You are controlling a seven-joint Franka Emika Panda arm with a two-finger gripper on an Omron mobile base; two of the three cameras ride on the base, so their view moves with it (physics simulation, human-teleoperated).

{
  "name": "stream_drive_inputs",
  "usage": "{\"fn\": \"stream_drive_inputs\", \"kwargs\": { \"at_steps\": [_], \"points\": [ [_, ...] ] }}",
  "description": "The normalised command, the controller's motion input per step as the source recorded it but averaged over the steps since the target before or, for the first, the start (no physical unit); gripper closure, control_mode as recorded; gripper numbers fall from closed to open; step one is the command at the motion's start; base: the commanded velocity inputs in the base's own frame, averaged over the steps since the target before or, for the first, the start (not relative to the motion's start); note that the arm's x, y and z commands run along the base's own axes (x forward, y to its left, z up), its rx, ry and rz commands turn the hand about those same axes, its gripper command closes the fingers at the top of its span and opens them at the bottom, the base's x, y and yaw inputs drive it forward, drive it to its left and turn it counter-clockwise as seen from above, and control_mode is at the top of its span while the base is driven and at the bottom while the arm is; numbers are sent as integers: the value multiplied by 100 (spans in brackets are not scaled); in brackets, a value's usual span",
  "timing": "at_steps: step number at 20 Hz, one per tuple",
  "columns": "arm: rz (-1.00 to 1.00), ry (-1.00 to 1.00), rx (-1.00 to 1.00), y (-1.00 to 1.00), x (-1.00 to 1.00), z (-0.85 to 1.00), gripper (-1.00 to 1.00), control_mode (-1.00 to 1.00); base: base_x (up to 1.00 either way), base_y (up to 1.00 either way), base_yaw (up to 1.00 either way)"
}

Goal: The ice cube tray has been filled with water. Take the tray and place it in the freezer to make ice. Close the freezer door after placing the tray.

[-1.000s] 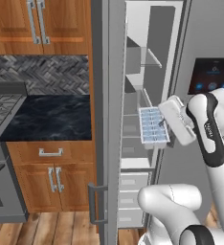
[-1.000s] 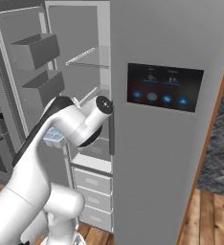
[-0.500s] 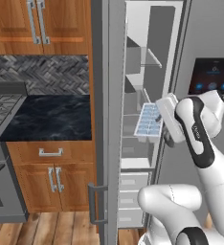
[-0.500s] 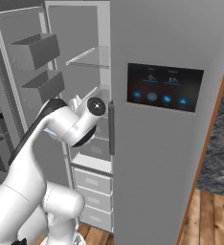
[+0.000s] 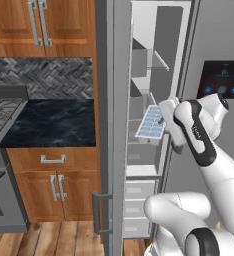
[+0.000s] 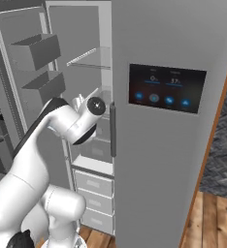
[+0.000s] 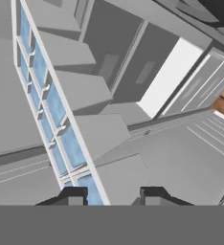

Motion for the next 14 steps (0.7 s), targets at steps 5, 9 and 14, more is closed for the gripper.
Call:
{"fn": "stream_drive_inputs", "kwargs": {
  "at_steps": [5,9,14],
  "points": [
    [0,0,0,0,31,-2,100,-100,0,0,0],
    [0,0,0,0,30,-5,100,-100,0,0,0],
    [0,0,0,0,28,-6,100,-100,0,0,0]
  ]
}}
